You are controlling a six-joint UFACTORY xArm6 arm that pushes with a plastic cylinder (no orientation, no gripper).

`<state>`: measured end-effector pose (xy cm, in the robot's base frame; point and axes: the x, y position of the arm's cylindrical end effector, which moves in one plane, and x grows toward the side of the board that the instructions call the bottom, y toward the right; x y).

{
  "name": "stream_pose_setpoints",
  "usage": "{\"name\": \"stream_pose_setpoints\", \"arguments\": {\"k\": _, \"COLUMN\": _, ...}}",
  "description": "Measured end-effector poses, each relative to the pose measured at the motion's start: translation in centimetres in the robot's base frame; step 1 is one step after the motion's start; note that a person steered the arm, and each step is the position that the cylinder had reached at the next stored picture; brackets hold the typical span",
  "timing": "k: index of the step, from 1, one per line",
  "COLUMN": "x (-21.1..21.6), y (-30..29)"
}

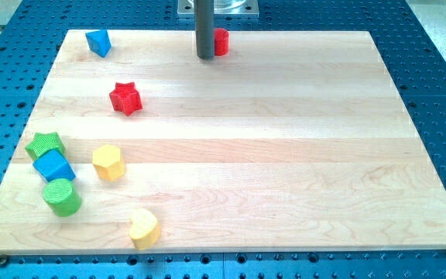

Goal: Nudge the heart

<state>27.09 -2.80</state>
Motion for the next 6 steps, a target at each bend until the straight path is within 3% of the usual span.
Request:
{"name": "stream_pose_setpoints", "arguments": {"k": 1, "x": 9.0, "y": -0.5}}
{"name": "stream_pose_setpoints", "arguments": {"k": 2, "x": 18.7, "y": 2.8}}
{"name": "stream_pose_setpoints", "arguments": {"k": 3, "x": 27.5, "y": -3.0}}
{"name": "stream_pose_setpoints", "arguments": {"k": 5, "x": 34.2, "y": -15.4}}
{"name": "stream_pose_setpoints", "arguments": {"k": 6, "x": 32.5, "y": -20.7}}
